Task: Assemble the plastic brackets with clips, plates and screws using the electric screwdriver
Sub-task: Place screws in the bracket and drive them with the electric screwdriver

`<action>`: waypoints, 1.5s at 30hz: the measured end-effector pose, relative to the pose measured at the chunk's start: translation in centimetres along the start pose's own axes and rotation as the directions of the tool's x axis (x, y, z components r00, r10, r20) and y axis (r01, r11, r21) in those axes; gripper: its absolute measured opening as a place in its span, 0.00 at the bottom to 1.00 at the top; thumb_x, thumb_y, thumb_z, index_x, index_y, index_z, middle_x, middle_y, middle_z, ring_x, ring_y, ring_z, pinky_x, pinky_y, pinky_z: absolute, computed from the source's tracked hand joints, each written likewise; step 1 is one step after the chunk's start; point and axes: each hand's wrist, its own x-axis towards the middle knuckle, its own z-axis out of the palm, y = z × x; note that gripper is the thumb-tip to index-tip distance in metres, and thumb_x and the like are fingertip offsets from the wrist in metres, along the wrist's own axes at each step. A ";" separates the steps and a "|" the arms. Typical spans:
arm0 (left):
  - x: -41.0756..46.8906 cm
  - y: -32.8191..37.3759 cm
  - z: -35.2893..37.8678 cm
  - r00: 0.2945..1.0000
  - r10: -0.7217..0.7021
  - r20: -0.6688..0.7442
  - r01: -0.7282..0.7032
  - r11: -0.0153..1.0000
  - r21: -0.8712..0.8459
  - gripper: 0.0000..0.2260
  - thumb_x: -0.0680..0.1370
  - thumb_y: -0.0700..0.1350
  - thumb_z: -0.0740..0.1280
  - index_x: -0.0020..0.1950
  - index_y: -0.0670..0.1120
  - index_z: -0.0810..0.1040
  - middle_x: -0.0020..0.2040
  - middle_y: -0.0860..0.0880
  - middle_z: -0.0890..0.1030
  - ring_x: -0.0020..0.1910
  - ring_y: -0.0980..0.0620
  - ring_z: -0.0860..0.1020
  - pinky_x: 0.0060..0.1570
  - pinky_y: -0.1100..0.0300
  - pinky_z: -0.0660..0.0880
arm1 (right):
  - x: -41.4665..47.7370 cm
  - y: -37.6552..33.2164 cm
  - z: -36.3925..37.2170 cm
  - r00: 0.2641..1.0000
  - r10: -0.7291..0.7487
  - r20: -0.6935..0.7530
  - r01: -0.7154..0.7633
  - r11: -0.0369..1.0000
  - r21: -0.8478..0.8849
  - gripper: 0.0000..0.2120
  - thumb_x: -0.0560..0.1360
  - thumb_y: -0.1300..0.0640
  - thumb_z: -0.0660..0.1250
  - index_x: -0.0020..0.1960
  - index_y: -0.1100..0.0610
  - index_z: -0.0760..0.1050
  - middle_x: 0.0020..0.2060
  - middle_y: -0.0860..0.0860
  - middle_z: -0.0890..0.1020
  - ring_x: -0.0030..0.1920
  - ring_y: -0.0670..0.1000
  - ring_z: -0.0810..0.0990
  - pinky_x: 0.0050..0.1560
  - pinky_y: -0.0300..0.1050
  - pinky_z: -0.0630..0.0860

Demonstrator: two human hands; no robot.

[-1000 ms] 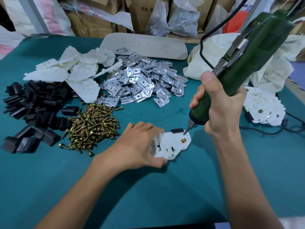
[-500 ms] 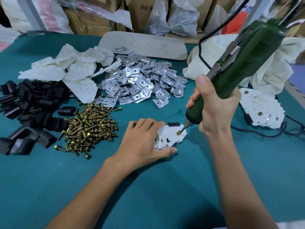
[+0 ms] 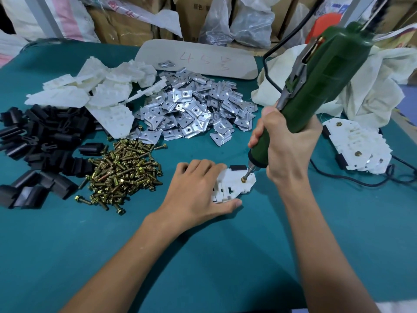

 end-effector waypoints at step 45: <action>-0.5 -0.8 0.1 0.991 -0.097 -0.091 0.071 0.965 -0.252 0.35 0.67 0.80 0.58 0.65 0.59 0.73 0.61 0.62 0.77 0.59 0.60 0.71 0.57 0.60 0.61 | -3.0 -1.0 -9.6 0.805 0.587 0.089 -0.160 0.359 -0.920 0.20 0.73 0.33 0.69 0.48 0.49 0.73 0.42 0.46 0.81 0.45 0.46 0.80 0.43 0.49 0.74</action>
